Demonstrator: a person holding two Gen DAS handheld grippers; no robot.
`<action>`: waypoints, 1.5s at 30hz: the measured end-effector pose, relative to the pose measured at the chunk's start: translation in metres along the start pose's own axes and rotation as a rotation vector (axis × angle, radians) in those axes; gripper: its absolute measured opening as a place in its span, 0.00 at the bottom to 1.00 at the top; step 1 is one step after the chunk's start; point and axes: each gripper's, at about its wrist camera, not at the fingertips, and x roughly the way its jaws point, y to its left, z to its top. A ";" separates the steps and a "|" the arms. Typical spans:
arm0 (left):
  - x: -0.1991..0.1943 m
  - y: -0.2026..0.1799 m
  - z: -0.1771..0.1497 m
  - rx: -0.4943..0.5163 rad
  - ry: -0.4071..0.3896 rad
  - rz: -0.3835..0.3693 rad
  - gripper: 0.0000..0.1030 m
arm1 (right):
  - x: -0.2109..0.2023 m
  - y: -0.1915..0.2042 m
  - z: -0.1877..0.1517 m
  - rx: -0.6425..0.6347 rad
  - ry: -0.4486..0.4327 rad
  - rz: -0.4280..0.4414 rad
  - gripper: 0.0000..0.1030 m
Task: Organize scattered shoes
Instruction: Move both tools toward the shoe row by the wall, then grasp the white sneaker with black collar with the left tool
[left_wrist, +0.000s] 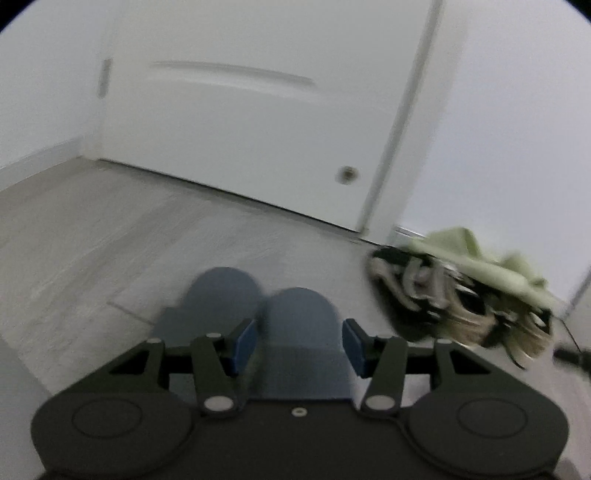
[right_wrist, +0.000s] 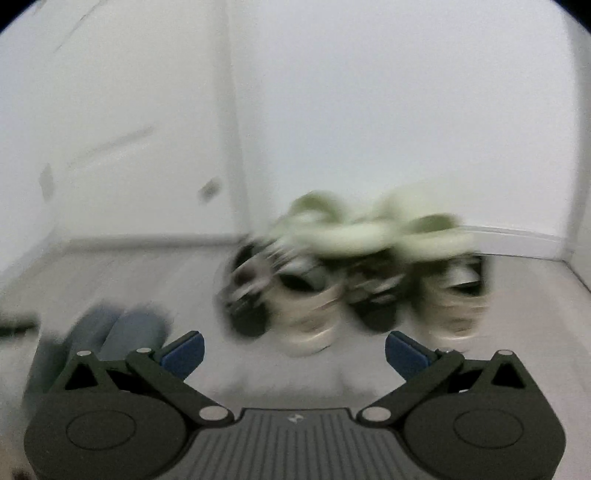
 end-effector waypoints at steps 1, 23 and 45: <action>0.003 -0.014 -0.001 0.009 0.013 -0.032 0.51 | 0.001 -0.009 0.002 0.056 -0.012 -0.008 1.00; 0.228 -0.165 0.028 -0.110 0.253 0.013 0.28 | 0.013 -0.082 0.016 0.412 -0.048 0.023 1.00; 0.167 -0.147 -0.035 -0.036 0.293 0.088 0.25 | 0.005 -0.070 0.015 0.370 -0.040 0.029 1.00</action>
